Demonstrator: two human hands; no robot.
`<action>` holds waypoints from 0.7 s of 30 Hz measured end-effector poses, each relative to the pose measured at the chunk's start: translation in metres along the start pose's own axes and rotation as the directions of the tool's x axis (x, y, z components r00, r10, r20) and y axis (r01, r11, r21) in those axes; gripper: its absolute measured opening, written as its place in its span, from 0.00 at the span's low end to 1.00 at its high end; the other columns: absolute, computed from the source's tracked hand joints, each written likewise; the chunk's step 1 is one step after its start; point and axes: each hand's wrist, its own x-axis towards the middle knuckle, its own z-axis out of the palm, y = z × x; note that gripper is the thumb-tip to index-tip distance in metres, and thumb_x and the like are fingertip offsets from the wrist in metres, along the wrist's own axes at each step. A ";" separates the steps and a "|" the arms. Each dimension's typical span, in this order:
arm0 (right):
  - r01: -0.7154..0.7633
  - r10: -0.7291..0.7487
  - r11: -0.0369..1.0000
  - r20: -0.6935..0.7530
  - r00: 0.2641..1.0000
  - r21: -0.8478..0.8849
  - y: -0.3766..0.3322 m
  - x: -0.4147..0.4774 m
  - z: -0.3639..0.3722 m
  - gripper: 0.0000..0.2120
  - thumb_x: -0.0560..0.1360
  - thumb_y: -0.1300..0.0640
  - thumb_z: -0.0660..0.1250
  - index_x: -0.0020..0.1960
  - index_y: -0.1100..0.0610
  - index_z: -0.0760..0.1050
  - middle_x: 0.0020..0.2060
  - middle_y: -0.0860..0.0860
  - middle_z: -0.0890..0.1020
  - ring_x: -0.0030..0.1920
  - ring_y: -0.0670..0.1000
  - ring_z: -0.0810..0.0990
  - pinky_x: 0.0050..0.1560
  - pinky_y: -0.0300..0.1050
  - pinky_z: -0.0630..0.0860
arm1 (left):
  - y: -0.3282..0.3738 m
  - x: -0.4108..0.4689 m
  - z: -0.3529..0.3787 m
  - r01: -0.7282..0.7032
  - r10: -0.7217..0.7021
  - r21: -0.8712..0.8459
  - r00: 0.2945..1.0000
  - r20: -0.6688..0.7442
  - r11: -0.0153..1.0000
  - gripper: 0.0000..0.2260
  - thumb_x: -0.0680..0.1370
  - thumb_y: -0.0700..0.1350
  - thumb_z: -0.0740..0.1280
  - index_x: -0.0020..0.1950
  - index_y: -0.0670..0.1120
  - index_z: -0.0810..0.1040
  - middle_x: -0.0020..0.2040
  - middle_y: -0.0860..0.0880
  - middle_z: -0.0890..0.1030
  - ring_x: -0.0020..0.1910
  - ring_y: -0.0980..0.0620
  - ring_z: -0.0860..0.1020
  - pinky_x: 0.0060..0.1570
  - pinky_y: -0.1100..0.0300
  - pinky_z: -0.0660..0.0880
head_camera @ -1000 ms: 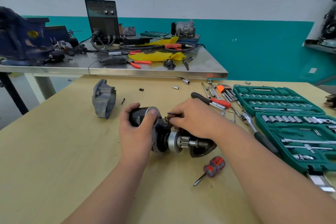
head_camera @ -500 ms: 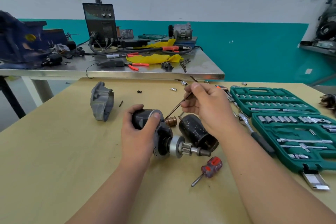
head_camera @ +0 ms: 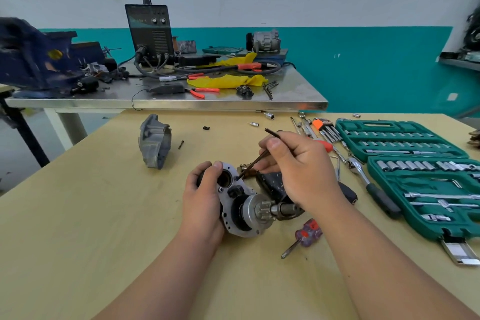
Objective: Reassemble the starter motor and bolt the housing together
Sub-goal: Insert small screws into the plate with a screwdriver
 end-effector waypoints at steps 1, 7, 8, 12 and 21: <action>0.004 -0.004 1.000 0.000 1.000 -0.014 0.001 0.000 0.000 0.11 0.79 0.56 0.60 0.44 0.44 0.78 0.38 0.43 0.83 0.38 0.48 0.85 0.39 0.42 0.82 | 0.000 0.000 0.000 0.003 -0.003 -0.002 1.000 0.000 1.000 0.09 0.76 0.45 0.70 0.55 0.47 0.76 0.44 0.46 0.82 0.37 0.49 0.82 0.38 0.54 0.80; -0.008 0.007 1.000 -0.029 1.000 -0.023 -0.002 -0.002 0.001 0.12 0.80 0.57 0.60 0.44 0.46 0.78 0.37 0.43 0.83 0.37 0.48 0.85 0.39 0.43 0.82 | 0.000 0.002 -0.001 0.017 -0.016 -0.010 1.000 0.015 1.000 0.11 0.75 0.45 0.70 0.56 0.46 0.76 0.45 0.45 0.82 0.41 0.45 0.82 0.48 0.42 0.79; -0.020 0.019 0.999 -0.028 0.999 -0.028 -0.004 -0.001 0.000 0.11 0.80 0.56 0.60 0.44 0.45 0.78 0.36 0.43 0.83 0.36 0.48 0.85 0.38 0.42 0.82 | -0.001 0.002 -0.001 0.016 -0.016 -0.005 1.000 0.010 1.000 0.11 0.75 0.46 0.71 0.56 0.47 0.76 0.44 0.45 0.82 0.41 0.46 0.82 0.48 0.42 0.80; -0.251 0.170 0.953 -0.386 0.907 -0.170 0.011 0.023 -0.055 0.12 0.78 0.52 0.59 0.43 0.50 0.80 0.27 0.49 0.80 0.25 0.44 0.79 0.26 0.39 0.76 | -0.002 0.005 -0.003 0.017 -0.017 -0.001 1.000 0.023 1.000 0.09 0.75 0.46 0.71 0.53 0.49 0.77 0.38 0.50 0.84 0.36 0.50 0.83 0.37 0.51 0.82; -0.549 0.450 0.425 -0.358 0.818 -0.719 0.079 0.052 -0.123 0.11 0.79 0.58 0.60 0.44 0.61 0.78 0.37 0.55 0.81 0.35 0.54 0.81 0.35 0.47 0.78 | -0.004 0.006 -0.002 0.010 -0.010 0.003 0.998 0.061 1.000 0.07 0.75 0.45 0.71 0.51 0.50 0.77 0.36 0.51 0.84 0.34 0.50 0.83 0.34 0.53 0.80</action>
